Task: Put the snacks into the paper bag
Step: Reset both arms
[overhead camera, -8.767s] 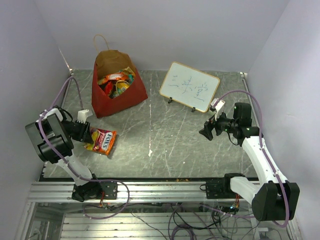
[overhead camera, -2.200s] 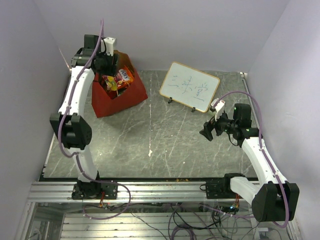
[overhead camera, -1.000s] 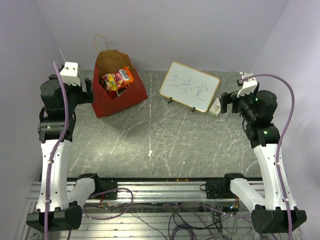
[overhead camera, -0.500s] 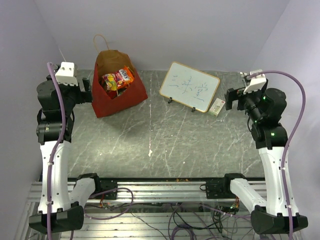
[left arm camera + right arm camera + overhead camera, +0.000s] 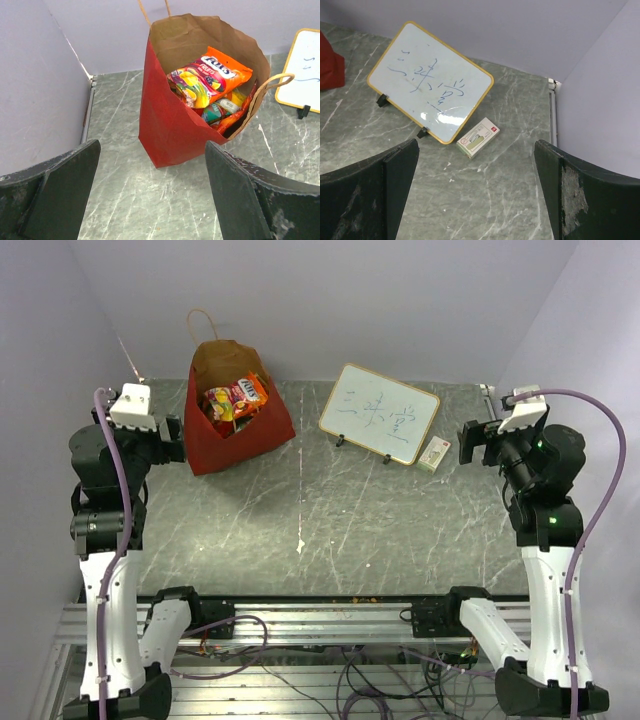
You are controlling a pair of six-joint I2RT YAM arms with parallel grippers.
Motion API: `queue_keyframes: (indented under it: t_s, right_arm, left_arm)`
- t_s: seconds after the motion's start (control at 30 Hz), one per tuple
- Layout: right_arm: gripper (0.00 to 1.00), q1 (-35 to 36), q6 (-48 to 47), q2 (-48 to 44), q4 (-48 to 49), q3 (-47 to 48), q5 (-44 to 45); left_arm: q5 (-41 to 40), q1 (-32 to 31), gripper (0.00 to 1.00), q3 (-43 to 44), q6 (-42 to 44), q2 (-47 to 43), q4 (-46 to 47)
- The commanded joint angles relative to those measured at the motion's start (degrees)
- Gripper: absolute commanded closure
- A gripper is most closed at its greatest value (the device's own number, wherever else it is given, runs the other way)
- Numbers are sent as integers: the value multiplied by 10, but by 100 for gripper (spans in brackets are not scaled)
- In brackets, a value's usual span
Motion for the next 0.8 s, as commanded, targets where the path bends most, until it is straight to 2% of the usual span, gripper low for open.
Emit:
queue_keyframes:
  t_s: [0.0, 0.17, 0.4, 0.77]
  right_arm:
    - [0, -14, 11, -5, 0, 9, -6]
    - [0, -24, 15, 8, 5, 3, -26]
    - [0, -28, -4, 23, -5, 14, -21]
    - [0, -28, -9, 33, -10, 4, -38]
  left_arm:
    - [12, 11, 4, -20, -6, -8, -1]
    - [35, 29, 4, -42, -11, -25, 2]
    - [105, 96, 4, -92, -47, -66, 59]
    - [105, 100, 4, -38, -13, 17, 12]
